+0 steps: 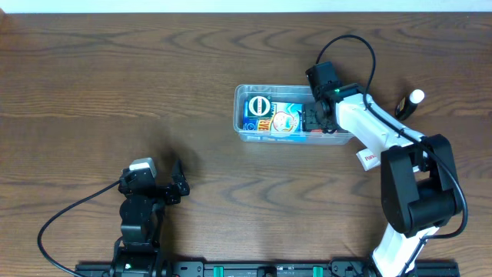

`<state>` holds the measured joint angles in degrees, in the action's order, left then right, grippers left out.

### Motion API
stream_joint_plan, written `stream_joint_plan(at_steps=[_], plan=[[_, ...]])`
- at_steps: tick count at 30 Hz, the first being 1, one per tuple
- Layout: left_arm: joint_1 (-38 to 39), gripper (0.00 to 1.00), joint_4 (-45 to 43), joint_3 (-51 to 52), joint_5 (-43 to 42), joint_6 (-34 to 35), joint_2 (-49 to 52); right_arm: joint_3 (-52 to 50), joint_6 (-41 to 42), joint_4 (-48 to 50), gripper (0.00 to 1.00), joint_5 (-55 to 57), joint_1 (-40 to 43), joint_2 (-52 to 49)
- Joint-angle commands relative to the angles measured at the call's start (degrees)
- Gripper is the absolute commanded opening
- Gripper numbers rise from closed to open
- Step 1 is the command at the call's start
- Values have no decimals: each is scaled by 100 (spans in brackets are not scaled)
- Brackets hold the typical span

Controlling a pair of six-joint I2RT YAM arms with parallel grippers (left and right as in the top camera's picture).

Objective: Pack container
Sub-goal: 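Push the red box down beside the blue box and open the right gripper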

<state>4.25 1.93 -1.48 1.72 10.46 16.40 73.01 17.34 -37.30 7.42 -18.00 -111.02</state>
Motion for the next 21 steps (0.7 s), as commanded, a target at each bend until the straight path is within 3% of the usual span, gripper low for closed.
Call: stream_joint_plan(at_steps=[1, 11, 21], plan=[[22, 98, 205, 125, 87, -37, 2, 26, -68, 48, 73, -498, 129, -74], [22, 98, 205, 125, 90, -35, 2, 28, -446, 109, 76, -1276, 385, -72], [22, 98, 205, 125, 90, -37, 2, 44, -715, 109, 79, -1307, 385, 210]])
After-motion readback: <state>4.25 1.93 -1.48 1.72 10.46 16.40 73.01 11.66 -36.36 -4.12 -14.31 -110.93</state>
